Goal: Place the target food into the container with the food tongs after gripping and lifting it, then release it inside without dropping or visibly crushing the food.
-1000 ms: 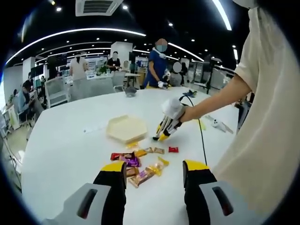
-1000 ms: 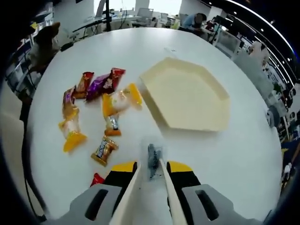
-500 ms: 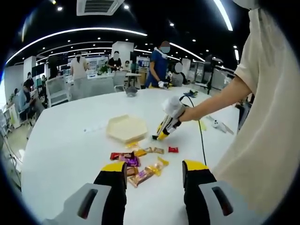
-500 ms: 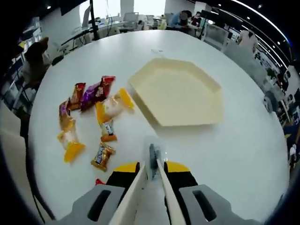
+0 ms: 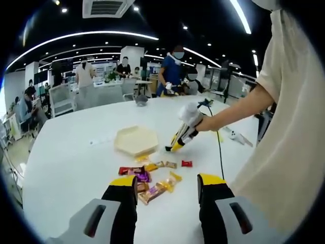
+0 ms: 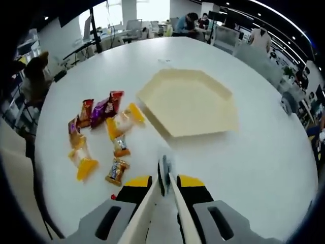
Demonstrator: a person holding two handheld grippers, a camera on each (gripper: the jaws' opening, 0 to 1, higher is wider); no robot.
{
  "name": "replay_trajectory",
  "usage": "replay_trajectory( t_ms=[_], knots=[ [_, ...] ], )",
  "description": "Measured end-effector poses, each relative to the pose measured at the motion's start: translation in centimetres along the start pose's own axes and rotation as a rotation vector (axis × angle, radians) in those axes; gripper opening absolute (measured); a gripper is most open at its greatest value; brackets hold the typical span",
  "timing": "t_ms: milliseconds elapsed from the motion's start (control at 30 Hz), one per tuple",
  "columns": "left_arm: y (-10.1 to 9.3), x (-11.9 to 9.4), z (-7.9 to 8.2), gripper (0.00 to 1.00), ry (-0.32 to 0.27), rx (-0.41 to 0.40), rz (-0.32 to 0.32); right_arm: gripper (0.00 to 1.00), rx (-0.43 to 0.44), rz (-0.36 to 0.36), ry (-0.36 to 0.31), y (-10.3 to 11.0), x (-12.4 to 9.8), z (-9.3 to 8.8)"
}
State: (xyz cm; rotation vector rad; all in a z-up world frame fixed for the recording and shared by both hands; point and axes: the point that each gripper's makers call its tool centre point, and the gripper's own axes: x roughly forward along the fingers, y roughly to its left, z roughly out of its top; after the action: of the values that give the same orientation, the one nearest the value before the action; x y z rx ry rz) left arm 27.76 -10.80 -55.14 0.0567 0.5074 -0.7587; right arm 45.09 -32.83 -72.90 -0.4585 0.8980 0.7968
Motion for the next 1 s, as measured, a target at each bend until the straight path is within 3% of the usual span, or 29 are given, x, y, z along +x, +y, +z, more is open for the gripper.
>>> replay_trajectory(
  t_ms=[567, 1000],
  knots=[
    [-0.1, -0.3, 0.5, 0.48, -0.034, 0.015, 0.009, 0.18, 0.032, -0.024, -0.069, 0.2, -2.5, 2.0],
    [-0.3, -1.1, 0.6, 0.48, -0.053, 0.019, 0.022, 0.18, 0.028, -0.041, -0.147, 0.3, -4.1, 5.4]
  ],
)
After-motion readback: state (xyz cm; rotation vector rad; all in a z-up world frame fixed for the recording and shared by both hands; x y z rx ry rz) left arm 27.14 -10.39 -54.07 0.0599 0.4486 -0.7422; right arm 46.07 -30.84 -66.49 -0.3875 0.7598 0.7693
